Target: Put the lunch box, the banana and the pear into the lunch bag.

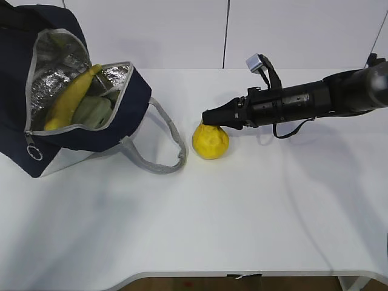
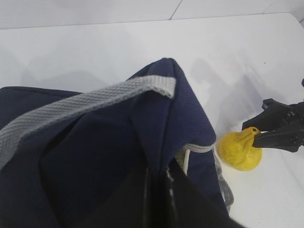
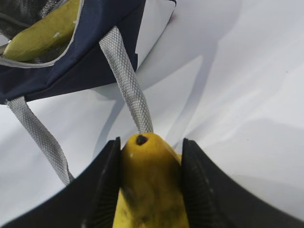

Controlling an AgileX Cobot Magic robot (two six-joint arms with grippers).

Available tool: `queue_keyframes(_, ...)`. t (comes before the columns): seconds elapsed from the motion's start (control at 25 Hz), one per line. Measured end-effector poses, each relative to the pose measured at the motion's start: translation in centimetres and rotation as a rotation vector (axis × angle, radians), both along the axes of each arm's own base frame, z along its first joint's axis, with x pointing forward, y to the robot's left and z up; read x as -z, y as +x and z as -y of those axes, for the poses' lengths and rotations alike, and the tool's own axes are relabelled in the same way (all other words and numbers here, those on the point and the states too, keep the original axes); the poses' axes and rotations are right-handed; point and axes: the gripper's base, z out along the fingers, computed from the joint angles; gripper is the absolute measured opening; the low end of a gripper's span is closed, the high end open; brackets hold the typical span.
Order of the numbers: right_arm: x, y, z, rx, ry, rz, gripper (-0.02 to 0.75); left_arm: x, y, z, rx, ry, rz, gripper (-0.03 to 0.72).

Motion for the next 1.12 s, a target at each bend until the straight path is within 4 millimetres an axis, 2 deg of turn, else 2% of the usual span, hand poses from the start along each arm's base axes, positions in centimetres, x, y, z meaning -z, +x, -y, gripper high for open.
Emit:
queue_keyframes(0.44, 0.0, 0.0, 0.0, 0.013, 0.012, -0.039, 0.276, 0.0, 0.0, 0.0, 0.0, 0.0, 0.0, -0.008)
queue_keyframes(0.68, -0.8, 0.3, 0.0, -0.01, -0.025, -0.038, 0.273, 0.0, 0.0, 0.0, 0.0, 0.0, 0.0, -0.008)
queue_keyframes(1.12, -4.6, 0.6, -0.2, -0.027, -0.027, -0.017, 0.267, 0.2, 0.0, 3.1, 0.084, 0.028, -0.005, -0.008)
